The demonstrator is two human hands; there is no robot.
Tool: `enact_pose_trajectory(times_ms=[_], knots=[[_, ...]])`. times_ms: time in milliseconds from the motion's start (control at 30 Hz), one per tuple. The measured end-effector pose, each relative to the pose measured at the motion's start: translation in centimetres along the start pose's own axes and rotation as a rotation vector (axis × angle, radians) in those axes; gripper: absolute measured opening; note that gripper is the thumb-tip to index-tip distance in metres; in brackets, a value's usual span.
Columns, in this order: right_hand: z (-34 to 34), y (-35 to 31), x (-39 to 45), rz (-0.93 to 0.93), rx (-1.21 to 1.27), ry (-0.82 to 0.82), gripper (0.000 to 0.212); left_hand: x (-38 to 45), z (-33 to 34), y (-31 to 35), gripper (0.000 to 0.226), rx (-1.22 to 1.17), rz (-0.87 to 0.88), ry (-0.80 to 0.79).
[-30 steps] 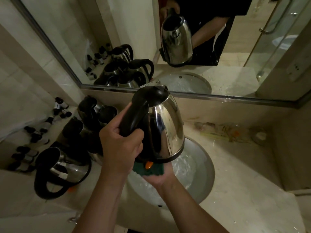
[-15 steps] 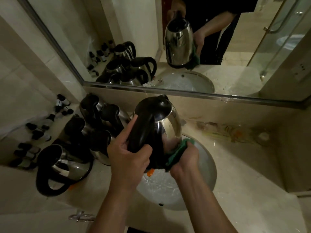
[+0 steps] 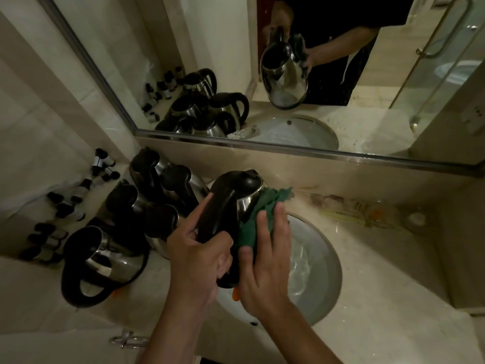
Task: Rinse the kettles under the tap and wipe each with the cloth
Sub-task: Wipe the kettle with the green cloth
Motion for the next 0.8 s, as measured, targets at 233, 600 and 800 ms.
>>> enact_pose_trajectory(times_ms=[233, 600, 800], knots=[[-0.7, 3.7, 6.6, 0.378, 0.282, -0.055, 0.051, 0.1, -0.2, 0.5, 0.07, 0.013, -0.014, -0.046], [-0.3, -0.5, 5.3, -0.088, 0.175, -0.106, 0.052, 1.1, -0.2, 2.8, 0.064, 0.069, 0.045, -0.072], [3.1, 7.6, 8.9, 1.071, 0.858, -0.493, 0.035, 1.7, 0.4, 5.2, 0.074, 0.05, 0.063, -0.274]])
Point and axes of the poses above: each hand's wrist, its own x-axis towards the middle knuckle, its own z-axis out of the palm, y = z × x, the point moved 9 cm from there along x, towards the middle knuckle, and after that the axes turned 13 degrees about z, right-handed, at the moved point
